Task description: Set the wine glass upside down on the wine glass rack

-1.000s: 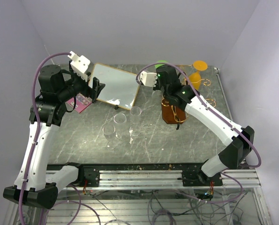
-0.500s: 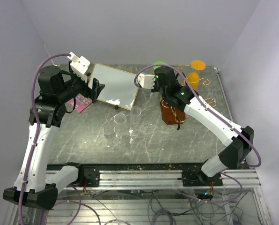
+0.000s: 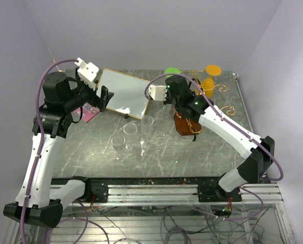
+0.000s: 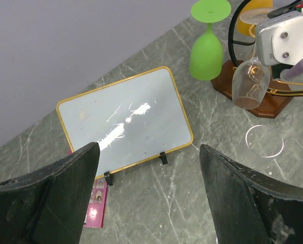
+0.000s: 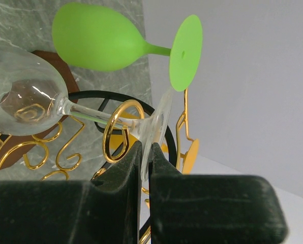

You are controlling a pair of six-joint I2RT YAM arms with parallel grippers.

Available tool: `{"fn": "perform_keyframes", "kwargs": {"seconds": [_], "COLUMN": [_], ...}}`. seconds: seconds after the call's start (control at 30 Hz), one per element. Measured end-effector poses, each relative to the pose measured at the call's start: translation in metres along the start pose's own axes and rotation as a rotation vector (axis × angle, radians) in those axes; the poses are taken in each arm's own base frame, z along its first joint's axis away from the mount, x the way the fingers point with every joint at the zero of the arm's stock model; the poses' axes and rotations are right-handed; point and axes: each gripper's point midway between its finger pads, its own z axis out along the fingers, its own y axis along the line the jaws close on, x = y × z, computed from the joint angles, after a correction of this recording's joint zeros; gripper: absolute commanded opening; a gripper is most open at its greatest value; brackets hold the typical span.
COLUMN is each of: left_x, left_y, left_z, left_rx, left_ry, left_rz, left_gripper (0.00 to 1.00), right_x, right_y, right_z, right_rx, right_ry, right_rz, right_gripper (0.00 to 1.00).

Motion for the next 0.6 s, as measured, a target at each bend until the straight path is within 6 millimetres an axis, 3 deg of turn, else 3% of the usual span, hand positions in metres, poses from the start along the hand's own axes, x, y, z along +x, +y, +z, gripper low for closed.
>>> {"fn": "perform_keyframes", "kwargs": {"seconds": [0.6], "left_x": [-0.0001], "left_y": [0.0004], "left_z": [-0.0006], "left_rx": [-0.002], "left_ry": [0.000], "left_rz": [0.008], "left_gripper": [0.90], "right_x": [-0.0073], "right_y": [0.0087], "right_z": [-0.0029], "right_rx": [-0.031], "right_ry": [-0.024], "right_rz": [-0.006], "right_gripper": [0.04]}}
